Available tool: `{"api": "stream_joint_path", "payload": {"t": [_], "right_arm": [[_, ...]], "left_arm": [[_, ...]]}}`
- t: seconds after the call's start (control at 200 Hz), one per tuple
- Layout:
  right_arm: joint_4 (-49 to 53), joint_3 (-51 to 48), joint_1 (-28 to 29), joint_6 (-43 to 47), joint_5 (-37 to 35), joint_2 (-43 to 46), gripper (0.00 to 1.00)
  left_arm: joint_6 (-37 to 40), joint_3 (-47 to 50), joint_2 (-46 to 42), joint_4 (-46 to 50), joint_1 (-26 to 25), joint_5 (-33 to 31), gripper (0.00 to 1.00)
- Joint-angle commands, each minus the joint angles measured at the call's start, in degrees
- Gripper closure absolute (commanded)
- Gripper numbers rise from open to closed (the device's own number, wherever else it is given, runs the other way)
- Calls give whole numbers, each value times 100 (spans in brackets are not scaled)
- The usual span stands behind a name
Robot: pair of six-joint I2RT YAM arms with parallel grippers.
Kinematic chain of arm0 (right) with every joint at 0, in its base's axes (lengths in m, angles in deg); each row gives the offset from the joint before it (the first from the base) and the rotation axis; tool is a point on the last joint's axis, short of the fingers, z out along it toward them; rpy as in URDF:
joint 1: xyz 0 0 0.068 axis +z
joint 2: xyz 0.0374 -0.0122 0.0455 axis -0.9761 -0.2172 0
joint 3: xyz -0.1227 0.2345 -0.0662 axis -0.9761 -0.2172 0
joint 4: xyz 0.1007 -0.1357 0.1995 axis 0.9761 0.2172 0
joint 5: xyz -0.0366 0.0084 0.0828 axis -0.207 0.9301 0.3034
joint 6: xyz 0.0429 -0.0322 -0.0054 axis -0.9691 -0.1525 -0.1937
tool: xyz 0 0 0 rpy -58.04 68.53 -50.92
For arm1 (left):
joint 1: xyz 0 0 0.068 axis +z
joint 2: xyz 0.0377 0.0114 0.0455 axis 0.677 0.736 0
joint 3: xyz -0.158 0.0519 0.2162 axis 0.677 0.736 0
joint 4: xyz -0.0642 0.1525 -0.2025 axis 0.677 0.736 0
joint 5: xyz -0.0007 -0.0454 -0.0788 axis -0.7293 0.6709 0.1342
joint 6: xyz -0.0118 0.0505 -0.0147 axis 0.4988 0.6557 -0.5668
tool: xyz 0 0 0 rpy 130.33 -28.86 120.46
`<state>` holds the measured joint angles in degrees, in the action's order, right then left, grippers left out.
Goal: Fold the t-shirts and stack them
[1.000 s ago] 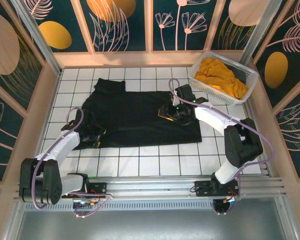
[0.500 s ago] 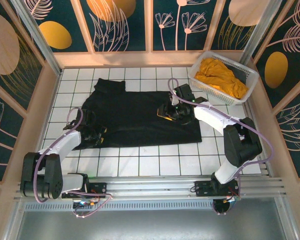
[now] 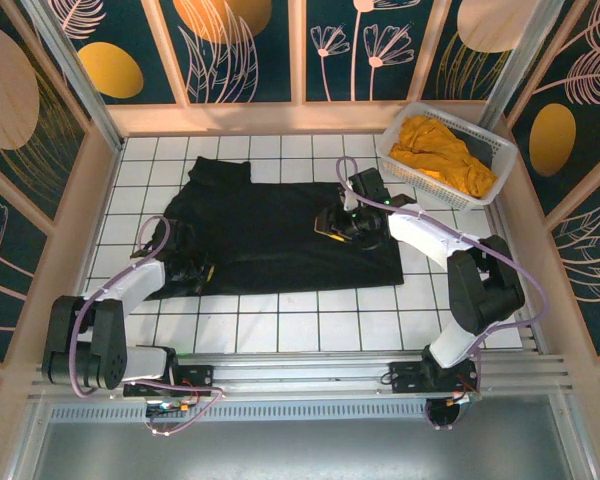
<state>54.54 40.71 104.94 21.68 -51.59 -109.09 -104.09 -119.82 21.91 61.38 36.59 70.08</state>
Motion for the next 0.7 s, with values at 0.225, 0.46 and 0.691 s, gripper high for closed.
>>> {"api": "stream_joint_path", "payload": {"t": [0.225, 0.46, 0.691], "right_arm": [[55, 341, 23, 4, -73, -67, 54], [115, 437, -64, 26, 6, -150, 55], [126, 413, -130, 48, 92, -183, 55]], "left_arm": [[1081, -1613, 962, 493, -123, -317, 100], [2575, -3737, 2527, 1630, -549, -654, 100], [3622, -4959, 3417, 2424, -840, -1124, 100]]}}
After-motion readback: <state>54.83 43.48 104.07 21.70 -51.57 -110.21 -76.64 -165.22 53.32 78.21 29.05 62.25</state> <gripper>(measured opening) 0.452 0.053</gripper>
